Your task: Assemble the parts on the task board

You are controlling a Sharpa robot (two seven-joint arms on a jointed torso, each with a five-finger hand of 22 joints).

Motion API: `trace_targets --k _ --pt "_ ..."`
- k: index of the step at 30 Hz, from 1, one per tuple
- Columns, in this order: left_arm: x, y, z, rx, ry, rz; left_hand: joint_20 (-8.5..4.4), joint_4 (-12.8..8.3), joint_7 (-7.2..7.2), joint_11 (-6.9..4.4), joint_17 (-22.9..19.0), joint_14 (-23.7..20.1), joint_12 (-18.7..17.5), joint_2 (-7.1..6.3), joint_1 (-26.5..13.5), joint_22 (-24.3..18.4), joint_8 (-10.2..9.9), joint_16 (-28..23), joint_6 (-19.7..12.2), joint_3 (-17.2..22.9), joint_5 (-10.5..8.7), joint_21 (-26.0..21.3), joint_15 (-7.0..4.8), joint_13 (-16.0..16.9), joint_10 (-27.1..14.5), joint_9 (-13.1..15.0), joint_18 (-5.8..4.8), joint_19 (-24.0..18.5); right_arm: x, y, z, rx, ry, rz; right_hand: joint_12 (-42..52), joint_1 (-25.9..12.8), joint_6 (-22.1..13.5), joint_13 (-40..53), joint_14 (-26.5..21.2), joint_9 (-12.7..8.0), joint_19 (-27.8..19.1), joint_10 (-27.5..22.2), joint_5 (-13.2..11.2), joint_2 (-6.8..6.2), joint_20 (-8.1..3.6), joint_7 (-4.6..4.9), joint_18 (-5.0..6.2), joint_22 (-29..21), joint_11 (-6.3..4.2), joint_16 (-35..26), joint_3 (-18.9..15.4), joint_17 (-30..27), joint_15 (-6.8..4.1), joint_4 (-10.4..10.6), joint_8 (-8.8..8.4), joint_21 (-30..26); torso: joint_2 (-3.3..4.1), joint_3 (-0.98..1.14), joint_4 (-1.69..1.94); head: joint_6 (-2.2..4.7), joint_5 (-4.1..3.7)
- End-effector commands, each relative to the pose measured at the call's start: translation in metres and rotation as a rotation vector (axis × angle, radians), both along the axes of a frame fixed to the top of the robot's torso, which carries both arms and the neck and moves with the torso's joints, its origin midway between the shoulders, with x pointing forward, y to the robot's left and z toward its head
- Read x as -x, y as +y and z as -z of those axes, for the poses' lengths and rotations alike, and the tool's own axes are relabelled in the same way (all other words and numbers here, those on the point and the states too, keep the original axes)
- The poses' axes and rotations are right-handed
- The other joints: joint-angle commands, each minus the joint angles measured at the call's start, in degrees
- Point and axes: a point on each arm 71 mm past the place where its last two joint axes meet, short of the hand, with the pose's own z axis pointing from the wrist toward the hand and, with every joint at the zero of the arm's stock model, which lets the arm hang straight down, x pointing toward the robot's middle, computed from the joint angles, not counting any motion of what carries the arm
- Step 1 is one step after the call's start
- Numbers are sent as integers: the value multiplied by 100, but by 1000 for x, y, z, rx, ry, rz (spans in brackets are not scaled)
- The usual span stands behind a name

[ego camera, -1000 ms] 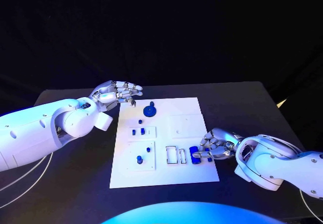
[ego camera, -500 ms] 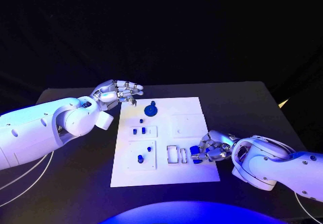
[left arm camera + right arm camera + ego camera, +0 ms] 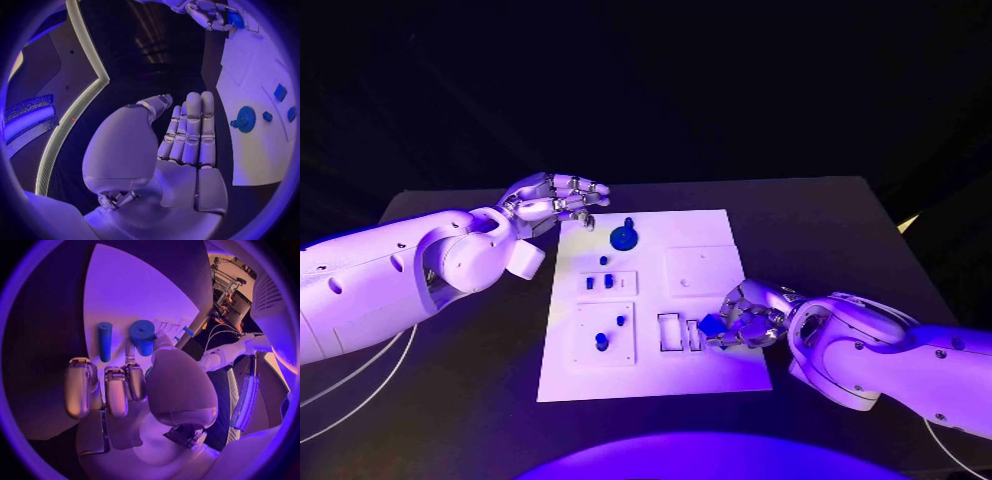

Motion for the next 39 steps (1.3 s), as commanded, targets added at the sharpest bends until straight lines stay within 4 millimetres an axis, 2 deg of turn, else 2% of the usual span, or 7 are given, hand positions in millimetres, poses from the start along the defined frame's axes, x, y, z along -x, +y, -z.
trace_targets --k 1,6,13,22,28,39 --pt "1 -2 -1 7 -3 20 14 3 67 6 -6 -39 34 13 -29 -8 15 -14 -30 -15 -1 -31 17 5 -42 -7 35 9 2 -5 5 -2 -2 52 34 266 90 566 568 -40 233 64 64 167 -52 -37 -43 1221 -21 38 138 1338 -60 16 10 45 1 1 2 -2 5" --pt "1 -2 0 7 3 32 12 -19 63 2 -8 -46 44 3 -1 -12 24 -16 -37 -13 1 -37 13 6 -49 -8 37 12 4 -5 0 -62 23 102 46 359 157 595 568 -73 237 87 145 209 -67 -59 -45 1224 -41 38 223 1337 -78 32 -8 64 -2 -2 3 -7 9" --pt "2 -2 0 6 8 39 11 -26 65 4 -10 -54 45 -4 6 -13 25 -20 -44 -15 1 -40 13 5 -57 -9 36 10 3 0 -13 -135 68 135 28 128 220 599 565 -117 233 95 174 291 -77 -62 -45 1222 -45 31 236 1323 -84 56 -41 64 -3 -6 -2 13 8" --pt "1 -3 0 7 9 42 11 -26 65 4 -10 -54 45 -4 6 -13 25 -20 -44 -15 1 -40 13 5 -57 -9 36 10 1 10 -30 -183 92 118 36 -39 270 622 566 -133 245 117 181 329 -83 -74 -52 1231 -54 33 225 1330 -90 56 -44 105 -2 -8 -2 23 24" --pt "1 -4 0 9 7 46 12 -26 67 6 -12 -63 46 -4 7 -15 27 -24 -49 -16 1 -44 15 5 -64 -10 35 8 1 24 -29 -179 142 66 -15 -312 300 592 560 -155 229 102 185 412 -86 -77 -44 1221 -56 20 200 1301 -93 58 -61 70 4 -2 1 -11 51" --pt "2 -6 0 12 7 51 12 -26 67 6 -12 -63 46 -4 7 -15 27 -24 -49 -16 1 -44 15 5 -64 -10 35 8 0 45 -14 -147 200 16 -31 -412 339 589 556 -152 219 102 174 417 -91 -89 -39 1215 -66 13 182 1286 -101 55 -46 46 2 -3 -3 -46 98"
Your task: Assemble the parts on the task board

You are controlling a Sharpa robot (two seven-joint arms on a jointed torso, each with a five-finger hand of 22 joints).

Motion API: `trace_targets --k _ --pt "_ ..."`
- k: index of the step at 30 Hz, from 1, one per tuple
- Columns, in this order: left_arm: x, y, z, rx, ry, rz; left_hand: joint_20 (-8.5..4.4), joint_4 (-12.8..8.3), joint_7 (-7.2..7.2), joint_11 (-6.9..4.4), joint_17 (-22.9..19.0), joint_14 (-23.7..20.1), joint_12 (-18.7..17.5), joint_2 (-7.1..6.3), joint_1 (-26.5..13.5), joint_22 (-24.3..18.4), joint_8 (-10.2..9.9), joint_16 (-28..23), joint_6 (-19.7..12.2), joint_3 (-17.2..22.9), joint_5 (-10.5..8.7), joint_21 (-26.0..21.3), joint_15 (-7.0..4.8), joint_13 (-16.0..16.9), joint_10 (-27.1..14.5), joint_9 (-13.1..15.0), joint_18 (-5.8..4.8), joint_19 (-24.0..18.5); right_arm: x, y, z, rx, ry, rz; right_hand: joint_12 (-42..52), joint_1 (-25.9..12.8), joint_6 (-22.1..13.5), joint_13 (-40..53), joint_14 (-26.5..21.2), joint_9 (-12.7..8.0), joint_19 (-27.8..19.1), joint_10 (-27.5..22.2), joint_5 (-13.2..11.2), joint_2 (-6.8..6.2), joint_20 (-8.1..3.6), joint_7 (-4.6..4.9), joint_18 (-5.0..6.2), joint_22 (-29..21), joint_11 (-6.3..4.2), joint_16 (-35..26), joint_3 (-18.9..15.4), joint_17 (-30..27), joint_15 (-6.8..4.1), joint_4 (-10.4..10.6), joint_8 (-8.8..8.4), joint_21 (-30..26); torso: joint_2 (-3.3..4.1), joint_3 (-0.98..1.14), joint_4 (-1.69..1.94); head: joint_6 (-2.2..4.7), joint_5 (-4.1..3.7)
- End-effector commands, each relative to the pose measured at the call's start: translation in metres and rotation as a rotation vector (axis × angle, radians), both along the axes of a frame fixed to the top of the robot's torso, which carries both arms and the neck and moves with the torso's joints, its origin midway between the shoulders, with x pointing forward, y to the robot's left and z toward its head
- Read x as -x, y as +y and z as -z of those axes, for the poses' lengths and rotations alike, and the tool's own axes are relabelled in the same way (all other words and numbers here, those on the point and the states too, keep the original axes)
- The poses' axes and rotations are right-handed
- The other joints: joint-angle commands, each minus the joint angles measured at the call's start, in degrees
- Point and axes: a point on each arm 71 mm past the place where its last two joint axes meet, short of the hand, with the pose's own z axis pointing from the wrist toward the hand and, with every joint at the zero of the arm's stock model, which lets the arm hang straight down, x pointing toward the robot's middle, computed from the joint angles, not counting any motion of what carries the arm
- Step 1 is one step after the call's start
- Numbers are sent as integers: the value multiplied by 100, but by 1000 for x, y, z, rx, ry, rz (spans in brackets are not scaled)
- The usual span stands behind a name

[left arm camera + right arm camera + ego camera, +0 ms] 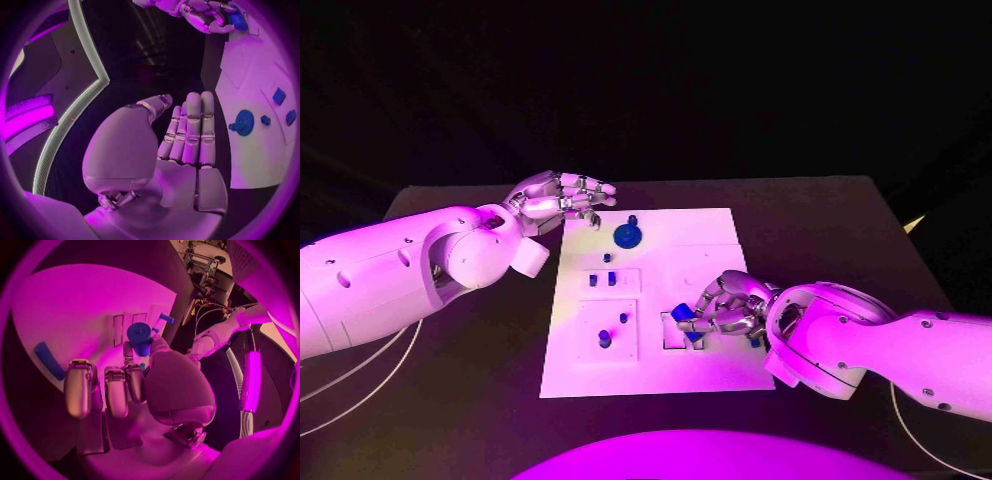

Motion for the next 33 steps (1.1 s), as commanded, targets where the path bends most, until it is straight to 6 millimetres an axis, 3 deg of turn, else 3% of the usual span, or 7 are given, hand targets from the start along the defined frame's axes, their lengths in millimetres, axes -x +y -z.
trace_targets --k 1,16,23,24,25,30,33 --pt "1 -3 -1 12 -4 22 12 -26 67 -15 -8 -42 25 -4 7 -9 27 -24 -49 -16 1 -25 -5 7 -42 -5 35 8 3 4 6 24 51 -36 -34 -52 196 590 536 33 202 15 19 10 -31 -163 -38 1218 -12 -5 -38 1290 -39 9 38 -19 -5 3 -2 -15 16" --pt "2 -2 -1 12 -3 22 12 -26 67 -15 -8 -42 25 -4 7 -9 27 -24 -49 -16 1 -25 -5 7 -42 -5 35 8 -1 12 13 52 44 -48 -58 -134 198 576 534 33 193 5 10 -11 -33 -162 -34 1211 -11 -8 -67 1283 -40 9 39 -41 -3 4 -5 -15 33" --pt "1 -1 -1 11 -3 20 12 -26 67 -15 -8 -42 25 -4 7 -9 27 -24 -49 -16 1 -25 -5 7 -42 -5 35 8 -3 16 12 47 20 -45 -74 -410 204 589 534 46 190 14 25 -12 -34 -165 -34 1211 -11 -10 -170 1282 -40 10 60 -40 -5 4 -2 -9 29" --pt "1 -1 -1 11 -3 20 12 -26 67 -15 -8 -42 25 -4 7 -9 27 -24 -49 -16 1 -25 -5 7 -42 -5 35 8 -3 16 12 46 17 -45 -76 -525 205 598 535 54 190 20 192 -2 -35 -168 -34 1211 -15 -10 -237 1283 -42 10 71 -37 -5 4 -1 -6 28" --pt "1 -1 -1 10 -3 20 12 -26 67 -15 -8 -42 25 -4 7 -9 27 -24 -49 -16 1 -25 -5 7 -42 -5 35 8 -3 16 12 46 15 -46 -81 -599 206 600 536 60 190 21 205 22 -36 -169 -34 1212 -16 -9 -278 1287 -43 15 80 -35 -4 4 -2 -3 29" --pt "1 0 -1 10 -3 18 12 -26 67 -15 -8 -42 25 -4 7 -9 27 -24 -49 -16 1 -25 -5 7 -42 -5 35 8 -3 17 12 55 14 -59 -101 -944 201 611 536 90 189 25 132 196 -37 -173 -34 1211 -17 -10 -455 1287 -45 20 119 -32 -7 0 -3 7 26" --pt "1 0 -1 10 -3 18 12 -26 67 -15 -8 -42 25 -4 7 -9 27 -24 -49 -16 1 -25 -5 7 -42 -5 35 8 -3 18 13 69 20 -79 -127 -1073 184 605 533 107 176 17 16 233 -36 -170 -28 1203 -15 -16 -578 1276 -44 16 137 -63 -6 1 -2 9 25"
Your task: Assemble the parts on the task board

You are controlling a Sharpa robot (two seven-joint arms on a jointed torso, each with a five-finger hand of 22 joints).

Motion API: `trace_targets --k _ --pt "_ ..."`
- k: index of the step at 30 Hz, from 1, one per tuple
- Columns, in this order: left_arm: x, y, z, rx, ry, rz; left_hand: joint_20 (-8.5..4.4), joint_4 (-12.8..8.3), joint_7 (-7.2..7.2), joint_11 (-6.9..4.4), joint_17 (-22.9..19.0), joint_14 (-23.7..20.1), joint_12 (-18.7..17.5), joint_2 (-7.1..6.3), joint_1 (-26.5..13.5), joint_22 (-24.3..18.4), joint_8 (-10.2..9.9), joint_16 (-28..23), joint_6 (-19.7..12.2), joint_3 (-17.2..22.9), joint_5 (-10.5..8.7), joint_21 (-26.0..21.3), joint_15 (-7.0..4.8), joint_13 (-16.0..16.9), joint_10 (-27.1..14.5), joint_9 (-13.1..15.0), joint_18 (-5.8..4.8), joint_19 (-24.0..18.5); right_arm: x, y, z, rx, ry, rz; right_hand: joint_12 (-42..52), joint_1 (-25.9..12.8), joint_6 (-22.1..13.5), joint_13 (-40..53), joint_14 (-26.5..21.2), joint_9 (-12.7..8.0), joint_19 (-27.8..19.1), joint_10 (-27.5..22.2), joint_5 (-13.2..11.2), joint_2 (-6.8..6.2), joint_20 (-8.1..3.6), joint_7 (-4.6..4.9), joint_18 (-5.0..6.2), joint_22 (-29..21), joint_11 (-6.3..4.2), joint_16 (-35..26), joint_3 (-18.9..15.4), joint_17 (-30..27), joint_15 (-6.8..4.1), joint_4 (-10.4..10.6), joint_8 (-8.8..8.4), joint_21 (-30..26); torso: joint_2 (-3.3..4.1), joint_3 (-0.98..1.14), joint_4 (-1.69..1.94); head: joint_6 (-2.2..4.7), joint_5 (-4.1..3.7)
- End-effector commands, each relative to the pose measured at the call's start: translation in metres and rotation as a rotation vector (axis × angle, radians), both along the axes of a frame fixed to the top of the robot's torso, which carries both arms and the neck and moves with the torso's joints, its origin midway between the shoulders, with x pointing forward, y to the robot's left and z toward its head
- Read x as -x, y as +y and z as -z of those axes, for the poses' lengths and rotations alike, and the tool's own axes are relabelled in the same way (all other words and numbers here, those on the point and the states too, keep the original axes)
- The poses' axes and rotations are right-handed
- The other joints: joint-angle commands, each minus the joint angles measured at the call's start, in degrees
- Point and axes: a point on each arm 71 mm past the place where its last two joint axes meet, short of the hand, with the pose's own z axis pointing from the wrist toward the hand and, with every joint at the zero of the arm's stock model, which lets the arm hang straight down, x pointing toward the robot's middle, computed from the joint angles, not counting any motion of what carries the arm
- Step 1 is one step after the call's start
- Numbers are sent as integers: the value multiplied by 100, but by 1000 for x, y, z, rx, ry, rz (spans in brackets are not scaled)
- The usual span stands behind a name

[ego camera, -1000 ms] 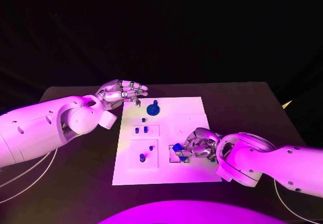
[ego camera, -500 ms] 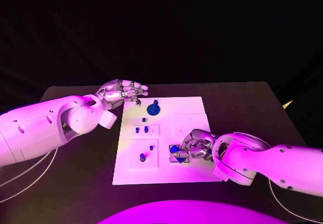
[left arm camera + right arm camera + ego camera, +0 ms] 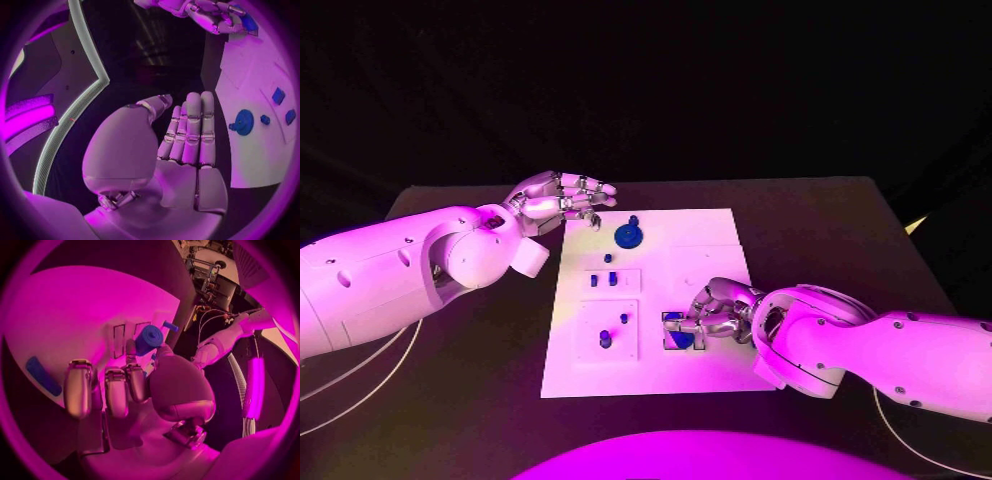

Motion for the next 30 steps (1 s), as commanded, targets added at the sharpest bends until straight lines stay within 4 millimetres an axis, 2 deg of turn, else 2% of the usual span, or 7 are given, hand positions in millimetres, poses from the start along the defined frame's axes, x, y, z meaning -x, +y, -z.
trace_targets --k 1,9,14,19,23,25,30 --pt "1 -2 -1 11 -3 18 12 -26 67 -15 -9 -42 25 -4 7 -6 27 -24 -50 -16 1 -25 -5 8 -43 -6 35 8 2 2 1 30 -3 -44 -47 -120 -56 601 532 -3 171 11 -96 -1 -35 26 -26 1196 -15 -19 -113 1266 -42 5 -2 -59 0 -2 0 2 -2" --pt "1 -1 -1 10 -3 16 12 -26 67 -15 -9 -42 25 -4 7 -6 27 -24 -50 -16 1 -25 -5 8 -43 -6 35 8 4 5 -1 52 -25 -92 -134 -732 -108 584 528 43 149 -16 -728 -155 -21 41 -16 1183 1 -32 -595 1248 -29 20 49 -110 2 1 -1 -3 -2" --pt "1 0 -1 9 -3 15 12 -26 67 -15 -9 -42 25 -4 7 -6 27 -24 -50 -16 1 -25 -5 8 -43 -6 35 8 7 5 -4 55 -47 -106 -136 -797 -110 590 528 48 152 -13 -801 -184 -20 41 -17 1185 -1 -32 -562 1249 -29 13 57 -103 0 2 -2 -1 1" --pt "1 0 -1 8 -3 13 12 -26 67 -15 -9 -42 25 -4 7 -6 27 -24 -50 -16 1 -25 -5 8 -43 -6 35 8 11 2 -7 49 -62 -113 -126 -406 -102 622 531 65 164 9 -629 -60 -27 28 -23 1193 -12 -28 -489 1260 -38 -13 86 -70 -1 1 -3 -5 7" --pt "1 1 -1 7 -3 12 12 -26 67 -15 -9 -42 25 -4 7 -6 27 -24 -50 -16 1 -25 -5 8 -43 -6 35 8 14 -1 -10 45 -66 -126 -123 298 -102 655 536 75 180 31 -304 -12 -42 10 -32 1204 -30 -19 -533 1281 -53 -43 105 -24 -4 0 -6 -7 3" --pt "1 1 -1 7 -2 12 12 -26 67 -15 -9 -42 25 -4 7 -6 27 -24 -50 -16 1 -25 -5 8 -43 -6 35 8 16 -2 -11 45 -65 -131 -111 646 -100 676 539 70 189 46 -290 -13 -50 1 -36 1211 -38 -13 -526 1295 -61 -71 104 2 -2 2 -4 -5 1" --pt "1 1 -1 7 -3 10 12 -26 67 -15 -9 -42 25 -4 7 -6 27 -24 -50 -16 1 -25 -5 8 -43 -6 35 8 18 -4 -12 51 -67 -134 -93 818 -78 698 541 67 208 62 -321 -11 -55 -9 -46 1224 -47 -9 -523 1305 -67 -57 110 57 1 5 -3 9 10"
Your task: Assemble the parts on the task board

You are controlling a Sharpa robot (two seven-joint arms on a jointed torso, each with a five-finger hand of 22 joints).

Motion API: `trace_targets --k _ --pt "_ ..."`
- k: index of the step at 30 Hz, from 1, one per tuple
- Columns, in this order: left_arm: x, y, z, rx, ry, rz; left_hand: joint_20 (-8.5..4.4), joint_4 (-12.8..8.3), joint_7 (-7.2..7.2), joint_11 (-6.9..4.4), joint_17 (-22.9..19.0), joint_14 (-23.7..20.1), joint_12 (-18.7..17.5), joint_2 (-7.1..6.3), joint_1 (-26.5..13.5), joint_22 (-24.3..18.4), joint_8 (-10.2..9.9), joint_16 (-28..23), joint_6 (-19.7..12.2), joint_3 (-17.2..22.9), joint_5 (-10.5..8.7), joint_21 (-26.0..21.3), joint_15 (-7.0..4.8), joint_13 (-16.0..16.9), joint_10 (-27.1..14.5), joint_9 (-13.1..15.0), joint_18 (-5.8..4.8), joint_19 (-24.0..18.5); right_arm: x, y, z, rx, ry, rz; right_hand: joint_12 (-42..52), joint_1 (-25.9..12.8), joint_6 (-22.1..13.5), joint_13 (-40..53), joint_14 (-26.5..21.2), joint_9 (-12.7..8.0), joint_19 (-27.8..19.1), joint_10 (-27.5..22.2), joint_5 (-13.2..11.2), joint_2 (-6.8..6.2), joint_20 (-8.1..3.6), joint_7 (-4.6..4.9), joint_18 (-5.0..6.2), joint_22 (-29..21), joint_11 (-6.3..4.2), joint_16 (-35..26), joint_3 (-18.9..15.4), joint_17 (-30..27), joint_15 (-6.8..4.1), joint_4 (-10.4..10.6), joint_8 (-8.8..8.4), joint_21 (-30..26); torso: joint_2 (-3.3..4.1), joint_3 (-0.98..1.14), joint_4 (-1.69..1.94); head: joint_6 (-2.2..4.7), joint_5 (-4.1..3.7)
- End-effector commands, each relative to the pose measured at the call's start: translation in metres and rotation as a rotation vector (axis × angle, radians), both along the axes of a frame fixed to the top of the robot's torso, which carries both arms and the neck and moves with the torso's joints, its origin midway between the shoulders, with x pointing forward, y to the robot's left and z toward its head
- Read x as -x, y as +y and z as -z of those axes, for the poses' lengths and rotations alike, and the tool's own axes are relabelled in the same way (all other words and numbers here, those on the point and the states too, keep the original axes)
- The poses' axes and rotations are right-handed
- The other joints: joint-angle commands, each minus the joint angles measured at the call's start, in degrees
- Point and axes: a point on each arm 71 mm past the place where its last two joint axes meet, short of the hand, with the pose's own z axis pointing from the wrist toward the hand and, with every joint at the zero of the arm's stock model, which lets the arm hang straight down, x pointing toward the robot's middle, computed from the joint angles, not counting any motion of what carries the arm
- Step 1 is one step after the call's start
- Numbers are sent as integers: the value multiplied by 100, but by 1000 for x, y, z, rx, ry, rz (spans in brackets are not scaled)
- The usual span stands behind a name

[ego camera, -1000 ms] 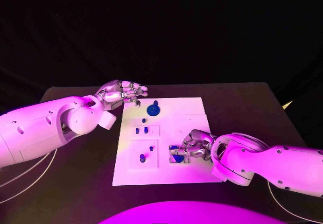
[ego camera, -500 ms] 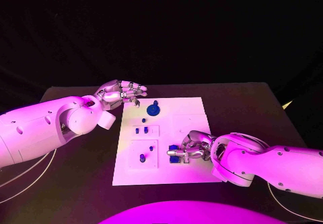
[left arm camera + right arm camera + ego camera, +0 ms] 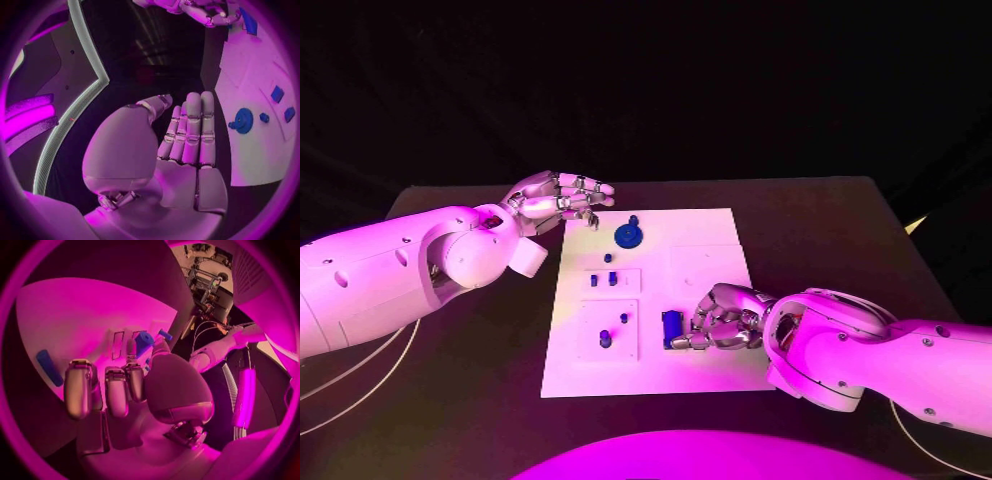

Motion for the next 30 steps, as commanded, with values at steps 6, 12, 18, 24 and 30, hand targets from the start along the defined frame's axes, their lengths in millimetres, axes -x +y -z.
trace_targets --k 6,12,18,24,30 --pt "1 -2 -1 10 -5 13 15 -28 73 -9 -17 -65 44 7 15 -14 45 -35 -66 -17 2 -42 0 9 -62 -10 33 0 -1 -1 1 29 -12 -36 36 88 30 690 564 0 217 62 13 33 -58 -56 -51 1232 -40 -5 8 1314 -50 -1 31 57 0 -2 6 26 3" --pt "1 -2 -1 10 -5 13 15 -28 73 -9 -17 -65 44 7 15 -14 45 -35 -66 -17 2 -42 0 9 -62 -10 33 0 -5 1 4 44 -9 -34 52 125 61 705 567 0 228 76 43 109 -65 -70 -57 1240 -53 1 26 1326 -60 15 43 88 3 -6 7 28 -6" --pt "1 -2 -1 10 -4 13 16 -22 74 -8 -18 -66 50 11 9 -16 50 -35 -68 -20 2 -46 2 9 -64 -11 33 0 -7 2 6 64 -7 -47 45 497 56 717 567 -29 231 86 -178 222 -90 -92 -58 1242 -75 1 161 1328 -83 -25 16 98 3 -6 10 38 -8" --pt "1 -1 -1 9 -4 13 16 -22 74 -8 -18 -66 50 11 9 -16 50 -35 -68 -20 2 -46 2 9 -64 -11 33 0 -8 1 7 75 -5 -64 37 820 62 725 568 -54 229 86 -306 117 -96 -101 -59 1242 -83 3 227 1334 -89 -64 -3 100 -1 -7 2 36 -8" --pt "1 0 -1 9 -4 12 16 -22 74 -8 -18 -66 50 11 9 -16 50 -35 -68 -20 2 -46 2 9 -64 -11 33 0 -6 1 7 73 3 -81 36 890 67 730 568 -65 229 87 -359 58 -97 -93 -60 1242 -79 3 223 1334 -89 -42 -12 103 1 -4 3 36 -9"
